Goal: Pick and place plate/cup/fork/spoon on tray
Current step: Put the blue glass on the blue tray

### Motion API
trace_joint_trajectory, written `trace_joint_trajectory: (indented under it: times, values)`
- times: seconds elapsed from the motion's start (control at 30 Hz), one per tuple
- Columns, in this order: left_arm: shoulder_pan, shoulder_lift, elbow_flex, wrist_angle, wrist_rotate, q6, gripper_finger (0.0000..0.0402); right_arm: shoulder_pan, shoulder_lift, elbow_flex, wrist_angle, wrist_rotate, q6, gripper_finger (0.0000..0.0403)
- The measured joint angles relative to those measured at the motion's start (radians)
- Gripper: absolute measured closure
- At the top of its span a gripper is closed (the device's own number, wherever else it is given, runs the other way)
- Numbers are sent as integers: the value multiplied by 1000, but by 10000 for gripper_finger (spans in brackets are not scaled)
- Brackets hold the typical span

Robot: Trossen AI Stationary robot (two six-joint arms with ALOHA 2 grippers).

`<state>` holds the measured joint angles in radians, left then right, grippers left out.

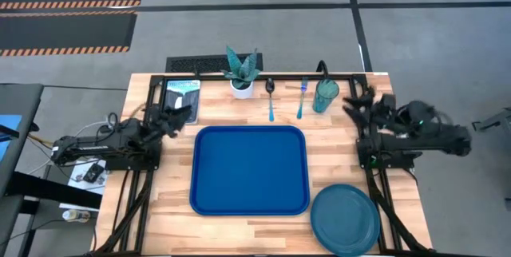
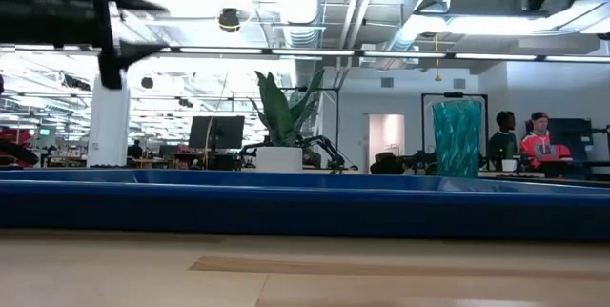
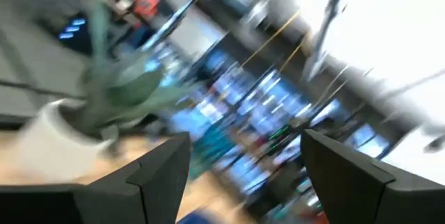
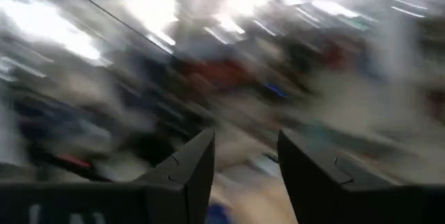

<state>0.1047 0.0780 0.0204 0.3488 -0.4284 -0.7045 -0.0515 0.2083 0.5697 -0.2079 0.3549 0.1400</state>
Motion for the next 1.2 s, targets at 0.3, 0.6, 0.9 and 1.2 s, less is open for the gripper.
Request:
trace_joint_trajectory:
  times: [0.3, 0.6, 0.9, 1.2]
  values:
    - [0, 161, 317, -222, 5, -50, 140, -109, 515, 714, -1017, 435, 474, 221]
    - [1, 660, 864, -833, -13, -49, 140, -390, 723, 822, -1182, 171, 550, 181]
    - [1, 926, 1165, -1118, -2, 97, 140, -695, 883, 746, -1057, -88, 380, 168]
    - [70, 823, 1205, -1225, 9, 155, 140, -838, 1058, 741, -1031, -201, 272, 168]
